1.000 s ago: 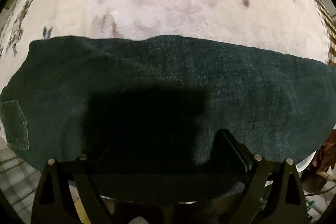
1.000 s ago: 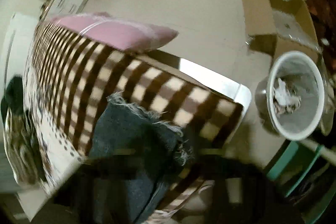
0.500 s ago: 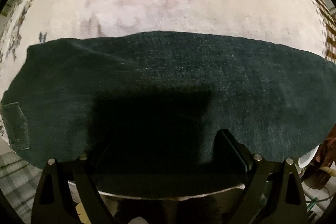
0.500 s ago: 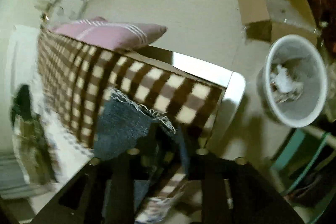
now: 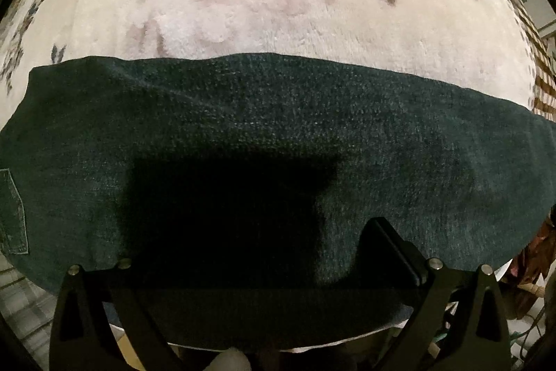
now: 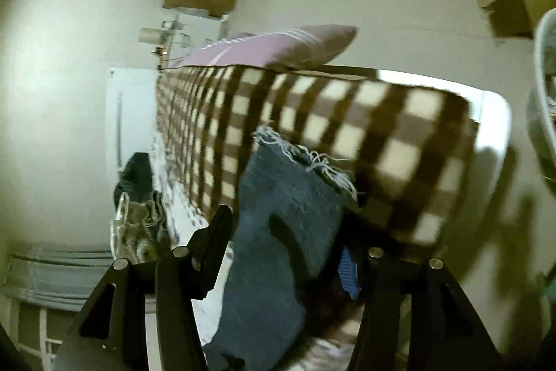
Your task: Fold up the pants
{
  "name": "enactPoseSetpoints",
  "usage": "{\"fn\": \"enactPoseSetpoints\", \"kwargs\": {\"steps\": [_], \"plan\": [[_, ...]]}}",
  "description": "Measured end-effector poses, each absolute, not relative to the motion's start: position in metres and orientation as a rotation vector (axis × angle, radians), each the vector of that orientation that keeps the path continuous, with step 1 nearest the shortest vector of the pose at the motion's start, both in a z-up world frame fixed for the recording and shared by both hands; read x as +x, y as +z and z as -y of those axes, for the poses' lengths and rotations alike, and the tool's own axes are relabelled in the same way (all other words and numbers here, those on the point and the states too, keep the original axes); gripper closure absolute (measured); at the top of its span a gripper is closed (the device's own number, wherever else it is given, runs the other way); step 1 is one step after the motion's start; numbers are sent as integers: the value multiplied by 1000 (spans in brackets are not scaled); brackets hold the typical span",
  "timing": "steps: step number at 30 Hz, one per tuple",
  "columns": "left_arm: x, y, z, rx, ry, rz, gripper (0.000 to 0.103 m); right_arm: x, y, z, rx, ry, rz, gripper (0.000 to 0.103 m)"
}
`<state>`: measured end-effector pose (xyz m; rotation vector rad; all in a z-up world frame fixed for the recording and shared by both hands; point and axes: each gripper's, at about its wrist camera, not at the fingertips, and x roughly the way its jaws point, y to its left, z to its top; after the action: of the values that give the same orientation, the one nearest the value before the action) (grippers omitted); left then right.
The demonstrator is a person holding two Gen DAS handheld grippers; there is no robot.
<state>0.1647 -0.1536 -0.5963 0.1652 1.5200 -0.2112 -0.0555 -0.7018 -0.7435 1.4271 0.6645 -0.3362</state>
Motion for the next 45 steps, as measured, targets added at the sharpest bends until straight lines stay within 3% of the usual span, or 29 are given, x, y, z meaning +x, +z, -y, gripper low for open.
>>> {"fn": "enactPoseSetpoints", "kwargs": {"steps": [3,4,5,7,16,23,28,38,42,44,45], "plan": [[154,-594,153,154,-198,-1491,0,-39,-752,702,1427,-291,-647,45],[156,-598,157,151,-196,-1480,0,-35,-753,701,1419,-286,-646,50],[153,-598,157,149,-196,-1469,0,-30,-752,699,1393,-295,-663,69],[149,-596,157,145,-201,-1457,0,-16,-746,691,1298,-335,-737,95],[142,-540,111,-55,-201,-1415,0,15,-640,617,1062,-313,-741,95],[127,-490,23,-164,-162,-1350,0,72,-585,468,911,-130,-835,95],[130,-480,-31,-179,-113,-1341,0,107,-609,351,816,-31,-929,95],[122,-495,-108,-165,-75,-1345,0,125,-719,178,561,-9,-1150,95],[120,-502,-126,-176,-51,-1354,0,131,-732,150,474,-55,-1200,84],[121,-505,-132,-180,-43,-1359,0,132,-731,138,493,18,-1231,61],[121,-506,-133,-178,-37,-1360,0,135,-731,134,519,70,-1257,59]]}}
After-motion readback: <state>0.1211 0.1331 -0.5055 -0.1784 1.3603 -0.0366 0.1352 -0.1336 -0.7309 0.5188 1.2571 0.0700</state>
